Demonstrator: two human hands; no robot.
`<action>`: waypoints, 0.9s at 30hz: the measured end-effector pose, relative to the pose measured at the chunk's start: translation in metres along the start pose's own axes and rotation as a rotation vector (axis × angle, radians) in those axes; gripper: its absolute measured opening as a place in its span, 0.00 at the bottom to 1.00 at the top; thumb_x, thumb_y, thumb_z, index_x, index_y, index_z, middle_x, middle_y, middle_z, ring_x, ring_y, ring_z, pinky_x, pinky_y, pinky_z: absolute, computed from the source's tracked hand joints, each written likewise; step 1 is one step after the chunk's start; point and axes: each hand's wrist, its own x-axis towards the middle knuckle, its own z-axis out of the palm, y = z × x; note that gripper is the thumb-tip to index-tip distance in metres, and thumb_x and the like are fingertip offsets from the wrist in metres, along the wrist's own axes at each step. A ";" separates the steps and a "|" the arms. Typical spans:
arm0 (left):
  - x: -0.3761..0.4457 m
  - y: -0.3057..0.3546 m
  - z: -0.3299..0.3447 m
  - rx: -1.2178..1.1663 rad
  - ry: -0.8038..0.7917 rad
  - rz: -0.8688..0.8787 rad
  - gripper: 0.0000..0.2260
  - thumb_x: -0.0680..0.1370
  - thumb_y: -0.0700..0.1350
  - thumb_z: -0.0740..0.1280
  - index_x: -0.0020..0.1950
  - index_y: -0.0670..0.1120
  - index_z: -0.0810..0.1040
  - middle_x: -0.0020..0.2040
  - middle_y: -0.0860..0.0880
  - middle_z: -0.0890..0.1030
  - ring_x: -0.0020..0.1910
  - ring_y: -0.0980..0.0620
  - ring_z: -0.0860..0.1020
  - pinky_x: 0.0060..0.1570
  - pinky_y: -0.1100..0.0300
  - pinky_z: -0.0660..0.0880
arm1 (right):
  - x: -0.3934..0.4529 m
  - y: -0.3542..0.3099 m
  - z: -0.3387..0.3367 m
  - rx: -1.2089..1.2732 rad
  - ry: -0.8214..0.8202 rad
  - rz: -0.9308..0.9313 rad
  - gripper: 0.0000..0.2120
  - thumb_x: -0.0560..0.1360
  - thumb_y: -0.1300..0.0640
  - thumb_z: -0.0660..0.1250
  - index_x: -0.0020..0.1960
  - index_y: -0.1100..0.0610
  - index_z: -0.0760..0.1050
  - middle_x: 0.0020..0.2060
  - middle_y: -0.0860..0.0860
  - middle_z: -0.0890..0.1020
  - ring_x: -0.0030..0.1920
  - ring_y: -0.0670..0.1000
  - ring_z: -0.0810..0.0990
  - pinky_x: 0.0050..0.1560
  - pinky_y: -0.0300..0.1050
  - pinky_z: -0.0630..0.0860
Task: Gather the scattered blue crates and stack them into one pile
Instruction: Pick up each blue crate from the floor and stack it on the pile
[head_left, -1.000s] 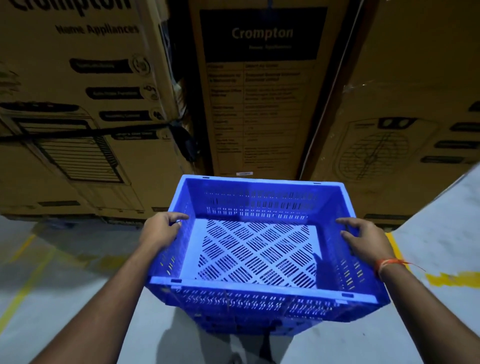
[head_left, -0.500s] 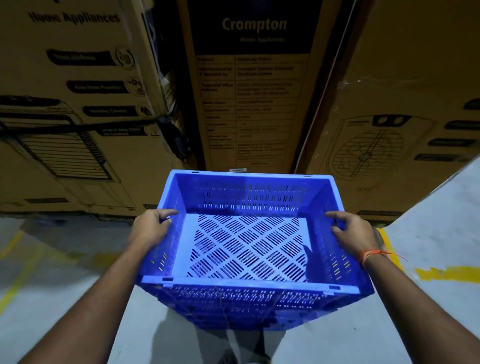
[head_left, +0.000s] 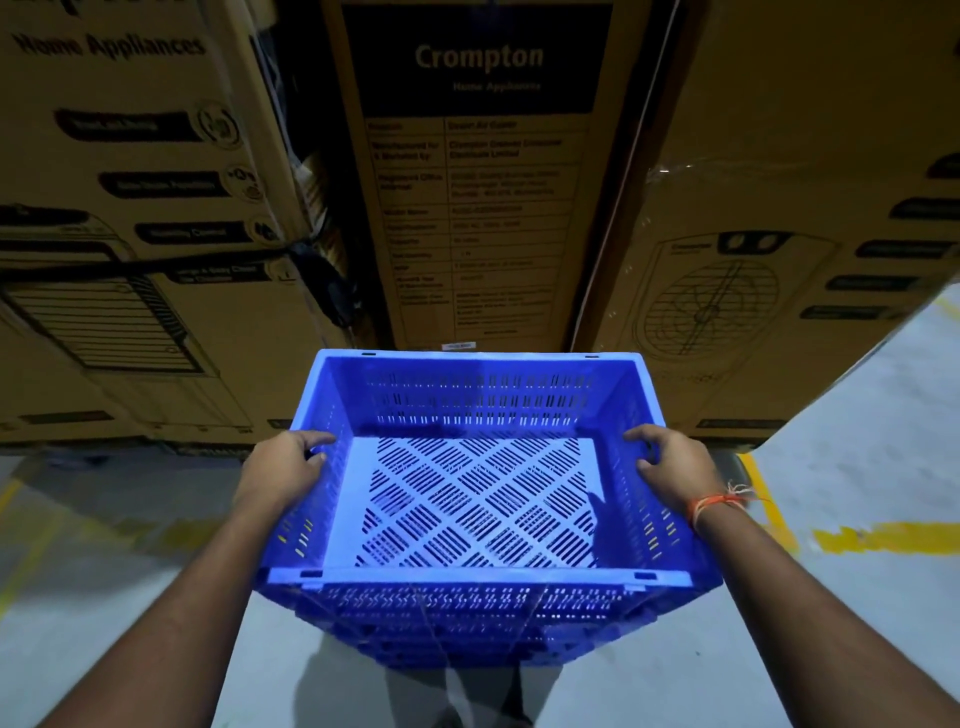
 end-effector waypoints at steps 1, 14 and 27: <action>0.000 -0.001 0.001 0.002 -0.003 -0.001 0.14 0.77 0.46 0.68 0.62 0.57 0.81 0.58 0.49 0.84 0.51 0.48 0.83 0.46 0.56 0.79 | -0.001 -0.001 -0.001 -0.009 -0.005 -0.003 0.16 0.73 0.57 0.68 0.57 0.42 0.77 0.50 0.52 0.83 0.41 0.51 0.81 0.42 0.45 0.79; -0.005 -0.006 0.000 0.016 -0.010 0.019 0.12 0.77 0.47 0.67 0.57 0.61 0.81 0.56 0.51 0.85 0.44 0.51 0.83 0.40 0.58 0.78 | -0.010 -0.006 -0.001 -0.020 -0.033 0.021 0.15 0.73 0.60 0.69 0.52 0.41 0.75 0.44 0.49 0.81 0.36 0.48 0.81 0.33 0.45 0.81; -0.010 -0.005 0.000 -0.022 -0.012 0.032 0.12 0.76 0.45 0.67 0.57 0.58 0.82 0.50 0.49 0.86 0.42 0.49 0.82 0.40 0.58 0.77 | -0.005 -0.001 0.002 -0.094 -0.039 -0.024 0.16 0.70 0.60 0.70 0.53 0.42 0.78 0.45 0.53 0.82 0.40 0.52 0.81 0.42 0.43 0.76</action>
